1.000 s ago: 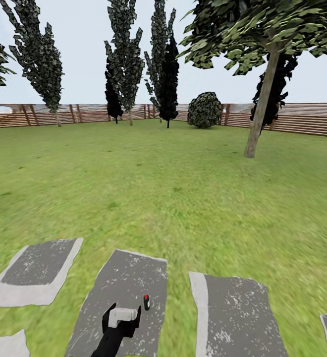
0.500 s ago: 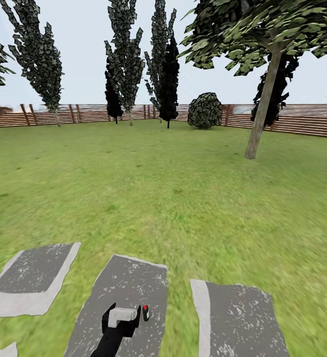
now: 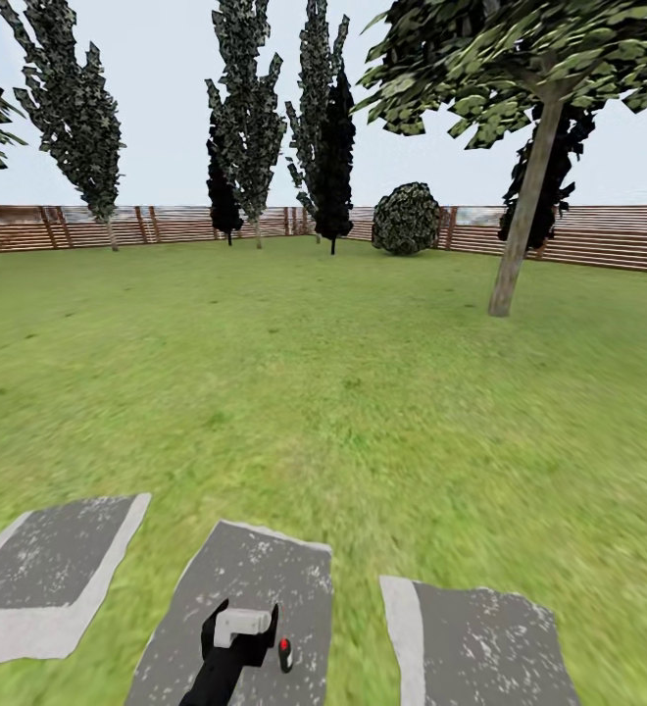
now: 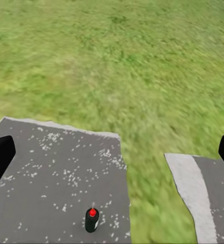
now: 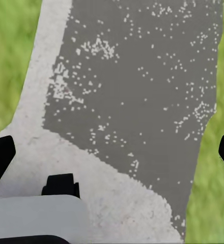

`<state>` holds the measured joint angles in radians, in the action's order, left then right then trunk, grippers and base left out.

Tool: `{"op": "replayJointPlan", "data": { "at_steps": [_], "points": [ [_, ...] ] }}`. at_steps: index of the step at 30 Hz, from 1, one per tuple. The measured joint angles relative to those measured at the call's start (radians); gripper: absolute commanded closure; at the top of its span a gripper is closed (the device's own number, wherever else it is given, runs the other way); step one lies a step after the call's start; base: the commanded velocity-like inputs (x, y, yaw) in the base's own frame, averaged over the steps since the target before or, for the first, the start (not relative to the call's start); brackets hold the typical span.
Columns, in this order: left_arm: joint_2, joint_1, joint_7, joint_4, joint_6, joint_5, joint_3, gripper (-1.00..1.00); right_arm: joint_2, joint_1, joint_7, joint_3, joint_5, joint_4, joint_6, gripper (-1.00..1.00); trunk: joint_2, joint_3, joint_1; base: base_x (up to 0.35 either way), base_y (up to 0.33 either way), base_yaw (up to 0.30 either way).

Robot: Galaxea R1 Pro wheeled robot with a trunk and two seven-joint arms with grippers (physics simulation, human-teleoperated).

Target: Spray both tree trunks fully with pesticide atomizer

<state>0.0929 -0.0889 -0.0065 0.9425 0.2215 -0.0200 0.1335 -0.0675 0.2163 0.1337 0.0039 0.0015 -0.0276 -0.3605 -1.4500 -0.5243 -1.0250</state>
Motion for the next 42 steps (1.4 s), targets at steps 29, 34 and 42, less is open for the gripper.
{"op": "replayJointPlan", "data": {
  "at_steps": [29, 34, 42],
  "points": [
    [-0.001, 0.0, 0.0, 0.0, 0.001, 0.0, 0.0, -1.0, 0.0, 0.0, 0.0, 0.0, 0.001, 0.0, 0.001, -1.0, 0.0, 0.0, 0.0, 0.172, 0.0, 0.0],
    [-0.001, 0.0, 0.0, -0.001, 0.001, 0.0, 0.0, -1.0, 0.0, 0.0, 0.0, 0.0, 0.002, 0.0, 0.001, -1.0, 0.0, 0.0, 0.0, 0.009, 0.0, 0.0],
    [0.0, 0.0, 0.0, -0.001, -0.003, 0.0, 0.001, -1.0, -0.032, 0.001, 0.003, -0.002, -0.001, 0.004, -0.001, -1.0, 0.0, 0.0, 0.0, 0.001, 0.0, 0.0]
  ]
}}
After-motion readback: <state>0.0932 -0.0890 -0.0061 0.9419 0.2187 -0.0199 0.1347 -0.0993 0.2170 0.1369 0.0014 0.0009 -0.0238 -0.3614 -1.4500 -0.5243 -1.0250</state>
